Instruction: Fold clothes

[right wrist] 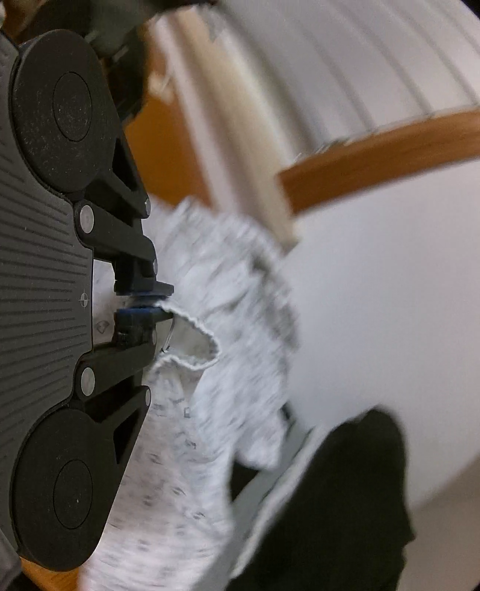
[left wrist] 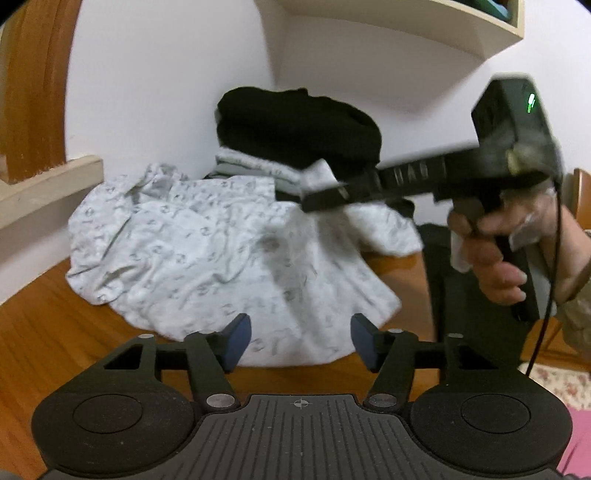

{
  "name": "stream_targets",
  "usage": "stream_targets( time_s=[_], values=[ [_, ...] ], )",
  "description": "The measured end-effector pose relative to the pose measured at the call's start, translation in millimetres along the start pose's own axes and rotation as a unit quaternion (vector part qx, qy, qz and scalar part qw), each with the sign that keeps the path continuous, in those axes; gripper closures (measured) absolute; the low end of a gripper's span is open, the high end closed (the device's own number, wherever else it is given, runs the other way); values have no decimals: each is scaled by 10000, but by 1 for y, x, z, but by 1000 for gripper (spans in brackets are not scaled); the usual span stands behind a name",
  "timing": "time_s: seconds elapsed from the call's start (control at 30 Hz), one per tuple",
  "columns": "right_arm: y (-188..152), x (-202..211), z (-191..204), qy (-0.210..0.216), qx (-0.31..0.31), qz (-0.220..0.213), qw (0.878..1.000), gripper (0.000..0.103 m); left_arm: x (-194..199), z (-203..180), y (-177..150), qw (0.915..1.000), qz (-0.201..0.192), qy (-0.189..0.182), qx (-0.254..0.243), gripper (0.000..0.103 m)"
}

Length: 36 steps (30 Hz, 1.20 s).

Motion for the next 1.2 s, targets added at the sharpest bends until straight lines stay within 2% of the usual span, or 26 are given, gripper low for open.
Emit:
stream_targets(
  time_s=[0.07, 0.23, 0.3, 0.33, 0.37, 0.4, 0.47, 0.67, 0.73, 0.83, 0.93, 0.97, 1.07, 1.2],
  values=[
    [11, 3, 18, 154, 68, -78, 9998, 96, -5, -4, 8, 10000, -80, 18, 46, 29],
    [23, 6, 46, 223, 288, -156, 9992, 96, -31, -16, 27, 9998, -98, 131, 71, 33],
    [26, 5, 48, 181, 329, -157, 9992, 96, -44, -17, 29, 9993, -3, 386, 14, 46],
    [26, 4, 47, 157, 324, -152, 9992, 96, -49, -16, 29, 9987, 42, 502, 22, 61],
    [26, 4, 45, 140, 297, -142, 9994, 96, -51, -12, 29, 9987, 17, 499, 102, 73],
    [26, 4, 43, 118, 280, -136, 9994, 96, -52, -8, 29, 9986, -7, 495, 183, 80],
    [25, 3, 38, 63, 272, -130, 9995, 96, -55, 0, 28, 9983, -58, 480, 334, 101],
    [28, 9, 23, -76, 256, -200, 9994, 96, -31, 19, 33, 9977, -338, 476, 338, 102],
    [28, 10, 20, -100, 288, -160, 9994, 93, -17, 24, 36, 9974, -412, 520, 274, 102],
    [23, 12, 20, -66, 457, -66, 9989, 84, 4, 39, 38, 9963, -463, 692, 200, 102],
    [15, 17, 20, 43, 623, 49, 9980, 69, 24, 62, 36, 9938, -489, 974, 204, 102],
    [11, 18, 20, 30, 705, 76, 9975, 67, 30, 72, 34, 9927, -495, 1070, 268, 102],
    [-1, 20, 20, -35, 986, 161, 9950, 67, 49, 100, 28, 9888, -553, 1279, 544, 102],
    [-20, 12, 12, -374, 1499, 362, 9873, 66, 76, 128, 21, 9832, -664, 1509, 788, 102]
  ],
)
Point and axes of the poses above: each gripper's, at about its wrist camera, not at the fingertips, and x roughly against the way its jaws point, z to its left, y to its top, the point moved 5 cm from there along -x, roughly the way its jaws point, and after that the axes turned 14 degrees about -x, right-handed, at the moved point
